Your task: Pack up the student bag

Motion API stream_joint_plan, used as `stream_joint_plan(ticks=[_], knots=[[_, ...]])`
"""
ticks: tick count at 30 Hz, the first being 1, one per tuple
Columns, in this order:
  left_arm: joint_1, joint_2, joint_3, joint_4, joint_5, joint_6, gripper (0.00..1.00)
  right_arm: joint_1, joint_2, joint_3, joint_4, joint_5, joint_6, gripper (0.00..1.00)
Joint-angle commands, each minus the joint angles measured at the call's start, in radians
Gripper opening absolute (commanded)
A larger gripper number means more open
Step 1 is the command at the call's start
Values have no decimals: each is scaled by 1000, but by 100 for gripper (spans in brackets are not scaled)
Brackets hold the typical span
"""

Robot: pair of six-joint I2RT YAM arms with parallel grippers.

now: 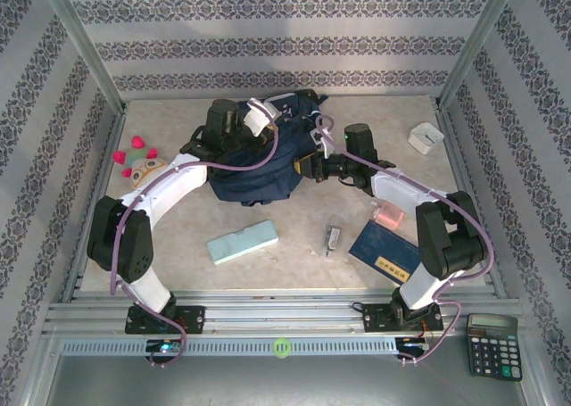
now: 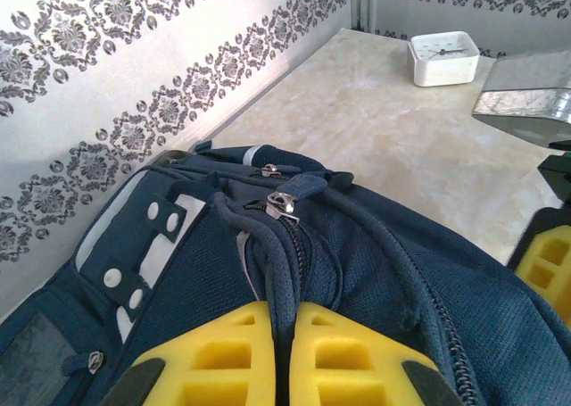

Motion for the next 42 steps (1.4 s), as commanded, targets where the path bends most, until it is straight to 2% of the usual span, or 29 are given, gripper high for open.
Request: stream_joint_plan(ticks=[1, 4, 7, 11, 15, 18, 21, 25, 28, 33, 38, 40, 42], knots=[[-27, -17, 5, 151, 49, -33, 0, 13, 18, -22, 126, 16, 70, 23], [-32, -15, 4, 151, 33, -34, 0, 16, 18, -37, 168, 5, 106, 23], [-39, -14, 3, 151, -22, -36, 0, 18, -8, -62, 156, 25, 117, 0], [-68, -5, 10, 139, -218, -19, 0, 21, -83, -103, 80, 97, 236, 0], [-99, 39, 53, 100, -431, -8, 0, 62, -163, -135, 2, 115, 317, 0], [-113, 59, 70, 91, -500, -5, 0, 60, -214, -161, -53, 128, 335, 0], [-119, 70, 80, 66, -561, -2, 0, 11, -225, -125, -214, 141, 370, 0], [-129, 92, 87, 37, -587, 5, 0, -1, -200, -27, -418, 64, 394, 0], [-158, 112, 86, 39, -555, -21, 0, 60, -196, -18, -355, 56, 479, 0], [-224, 156, 111, 40, -512, -114, 0, 163, -127, 20, -263, 125, 608, 0], [-240, 159, 117, 47, -468, -177, 0, 197, -88, 29, -185, 117, 685, 0], [-229, 145, 96, 73, -401, -163, 0, 189, -109, 19, -200, 116, 681, 16], [-199, 124, 71, 103, -280, -169, 0, 154, -148, -14, -227, 123, 684, 44]])
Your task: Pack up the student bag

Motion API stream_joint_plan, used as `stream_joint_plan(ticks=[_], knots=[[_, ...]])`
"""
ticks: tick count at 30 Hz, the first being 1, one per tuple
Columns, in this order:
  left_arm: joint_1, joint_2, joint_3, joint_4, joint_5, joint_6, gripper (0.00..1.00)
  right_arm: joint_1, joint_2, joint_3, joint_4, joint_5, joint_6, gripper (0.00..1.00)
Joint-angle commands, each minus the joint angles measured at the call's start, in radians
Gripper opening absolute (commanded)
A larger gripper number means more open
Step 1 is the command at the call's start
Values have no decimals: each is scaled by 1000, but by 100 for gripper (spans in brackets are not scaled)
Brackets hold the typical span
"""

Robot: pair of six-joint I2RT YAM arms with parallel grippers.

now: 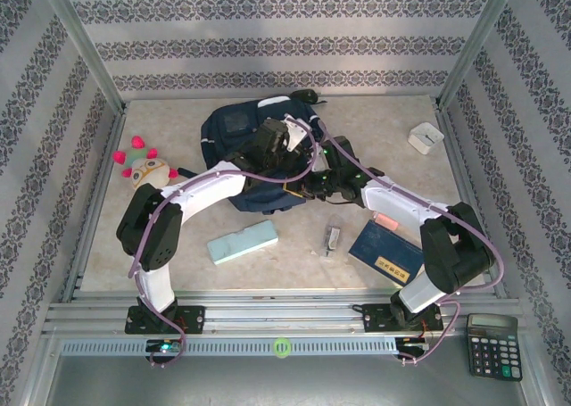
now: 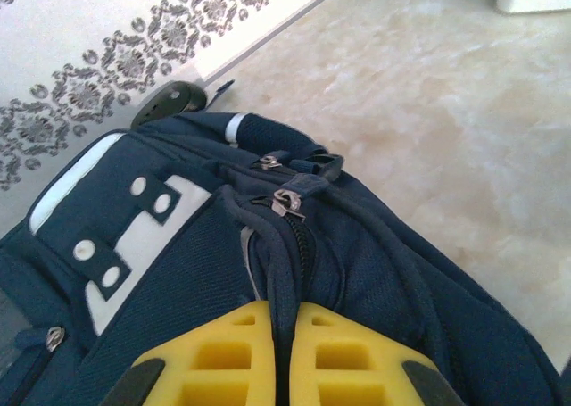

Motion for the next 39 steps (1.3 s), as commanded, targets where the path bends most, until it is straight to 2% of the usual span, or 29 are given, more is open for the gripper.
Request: stream_joint_plan(ticks=[1, 3, 7, 9, 12, 18, 20, 23, 24, 26, 27, 29, 30, 31, 34, 37, 39], knots=[[35, -58, -8, 113, 203, -58, 0, -38, -75, -26, 22, -28, 37, 49], [80, -80, -42, 147, 363, -72, 0, -107, -127, -97, 32, -10, 62, 64], [166, -102, -101, 229, 661, -77, 0, -198, -138, -144, 71, -9, 73, 72], [193, -102, -96, 224, 747, -62, 0, -217, -114, -121, 76, -22, 76, 74], [221, -100, -83, 197, 833, -23, 0, -225, -71, -93, 126, -21, 118, 76], [225, -91, -51, 115, 935, 62, 0, -178, 30, -60, 372, -53, 268, 76], [224, -92, -56, 114, 948, 71, 0, -165, 60, -53, 453, -56, 309, 71], [224, -101, -66, 101, 885, 91, 0, -148, 85, -41, 512, -25, 349, 42], [224, -105, -63, 87, 826, 97, 0, -138, 79, -45, 513, 5, 358, 30], [225, -111, -58, 61, 677, 111, 7, -116, 49, -79, 534, 102, 393, 4], [224, -110, -53, 50, 589, 110, 11, -98, 26, -109, 547, 186, 420, 0], [225, -103, -22, -3, 443, 116, 17, -56, -12, -143, 568, 340, 447, 0], [225, -102, -6, -31, 381, 114, 24, -25, -32, -153, 566, 428, 456, 0], [225, -106, 10, -58, 340, 106, 31, 3, -45, -158, 565, 506, 462, 0], [225, -160, 30, -135, 259, 30, 42, 81, -71, -168, 556, 723, 493, 0], [221, -249, 10, -231, 174, -91, 46, 155, -84, -190, 612, 904, 486, 0], [211, -319, -17, -315, 108, -173, 48, 184, -82, -178, 638, 957, 459, 0]])
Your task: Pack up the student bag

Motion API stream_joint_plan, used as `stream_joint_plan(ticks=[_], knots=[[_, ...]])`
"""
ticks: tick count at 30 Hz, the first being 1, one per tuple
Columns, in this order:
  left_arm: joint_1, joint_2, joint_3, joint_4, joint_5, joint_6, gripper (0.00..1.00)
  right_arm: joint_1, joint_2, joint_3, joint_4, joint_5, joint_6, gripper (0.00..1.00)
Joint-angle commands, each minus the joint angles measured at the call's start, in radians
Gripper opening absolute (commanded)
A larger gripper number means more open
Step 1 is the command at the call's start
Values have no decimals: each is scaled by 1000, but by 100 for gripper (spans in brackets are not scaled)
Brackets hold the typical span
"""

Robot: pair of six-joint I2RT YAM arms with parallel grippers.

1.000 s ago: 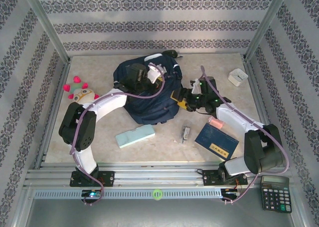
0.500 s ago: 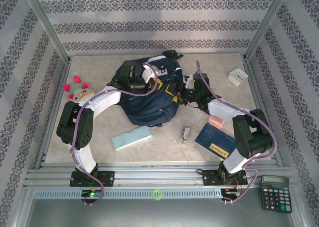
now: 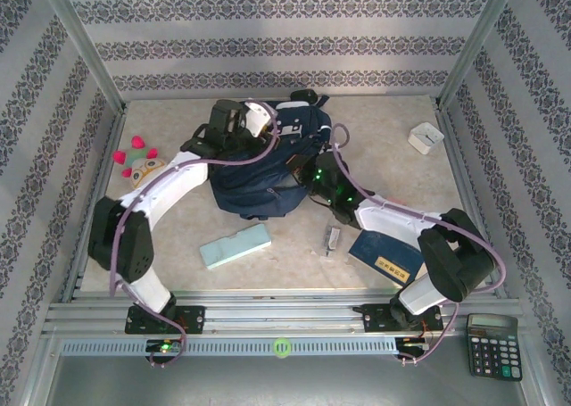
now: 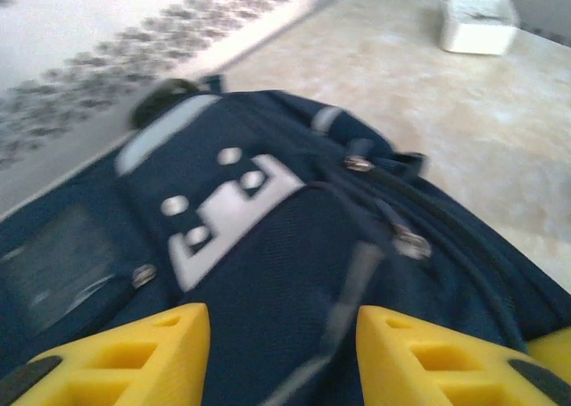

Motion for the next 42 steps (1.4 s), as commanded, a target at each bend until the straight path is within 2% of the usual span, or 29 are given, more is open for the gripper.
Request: stream_joint_plan(ticks=[1, 5, 8, 12, 17, 22, 28, 33, 37, 39, 42], knots=[[-9, -151, -14, -166, -197, -173, 50, 37, -35, 15, 101, 254, -19, 0], [-59, -295, -117, -304, -330, -295, 52, 63, -6, 52, 101, 280, -18, 0], [-88, -380, -189, -384, -329, -425, 53, 68, 28, 72, 121, 262, 1, 0], [-194, -433, -295, -367, -356, -578, 52, 84, 57, 116, 128, 245, -14, 0], [-271, -345, -302, -357, -362, -776, 50, 92, 72, 144, 126, 235, -23, 0], [-291, -250, -270, -366, -386, -905, 50, 93, 82, 164, 126, 217, -31, 0], [-291, -215, -298, -240, -416, -958, 48, 99, 101, 194, 128, 183, -35, 0], [-291, -167, -273, -199, -424, -989, 47, 102, 118, 213, 133, 156, -36, 0], [-291, -145, -263, -199, -462, -1003, 39, 103, 110, 214, 131, 150, -48, 0], [-291, -148, -261, -213, -485, -999, 30, 101, 101, 208, 125, 148, -58, 0], [-289, -163, -264, -228, -502, -991, 10, 95, 95, 198, 116, 141, -60, 0]])
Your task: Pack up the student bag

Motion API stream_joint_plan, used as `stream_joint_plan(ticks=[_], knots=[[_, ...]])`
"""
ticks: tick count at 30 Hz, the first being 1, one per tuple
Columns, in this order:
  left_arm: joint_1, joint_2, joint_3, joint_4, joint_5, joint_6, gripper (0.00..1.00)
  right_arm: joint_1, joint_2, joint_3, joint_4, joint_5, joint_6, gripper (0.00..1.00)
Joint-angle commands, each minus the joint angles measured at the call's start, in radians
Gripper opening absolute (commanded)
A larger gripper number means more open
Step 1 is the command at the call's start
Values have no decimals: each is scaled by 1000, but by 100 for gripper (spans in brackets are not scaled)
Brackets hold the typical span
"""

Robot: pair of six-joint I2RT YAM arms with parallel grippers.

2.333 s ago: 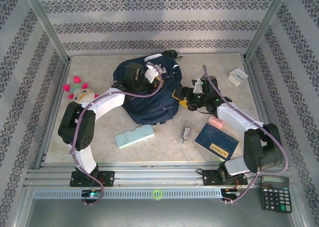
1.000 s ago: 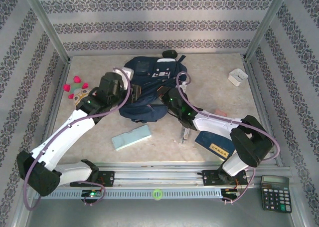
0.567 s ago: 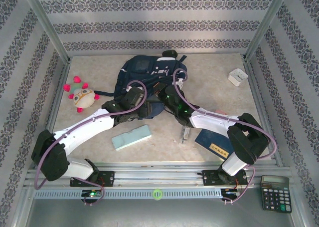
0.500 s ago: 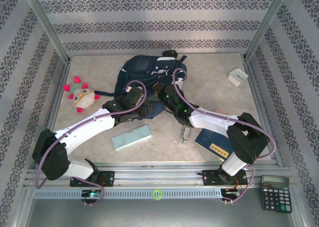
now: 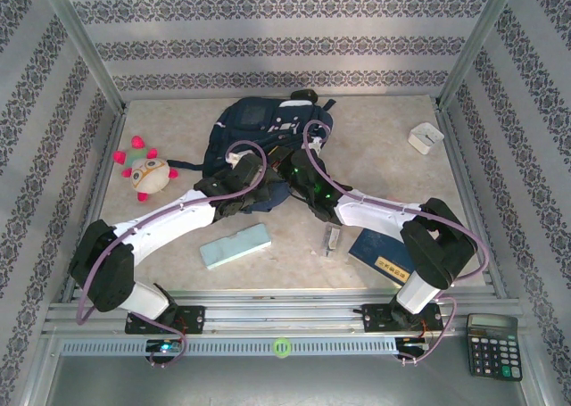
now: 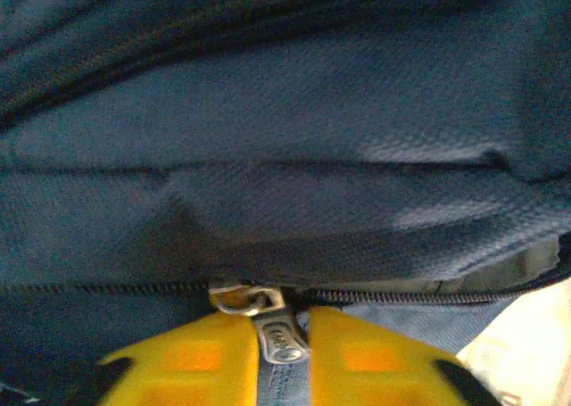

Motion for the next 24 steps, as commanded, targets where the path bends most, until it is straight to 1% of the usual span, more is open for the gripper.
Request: stream_joint_plan(ticks=[1, 3, 10, 16, 20, 21, 24], knots=[[-8, -19, 25, -7, -54, -4, 6, 1, -31, 33, 87, -7, -27, 0], [-8, -25, 26, -22, -55, -4, 0, -1, -30, 29, 89, -8, -24, 0], [9, -59, -5, -34, -33, 10, 0, -23, -42, 37, 61, -57, -45, 0], [38, -110, -46, 16, 69, 36, 0, -44, -45, 35, 31, -111, -56, 0], [59, -162, -87, 10, 86, 52, 0, -69, -51, 30, 0, -152, -57, 0], [63, -174, -103, 22, 95, 63, 1, -72, -51, 29, -2, -160, -57, 0], [71, -201, -168, 122, 160, 77, 13, -72, -45, 43, -4, -182, -59, 0]])
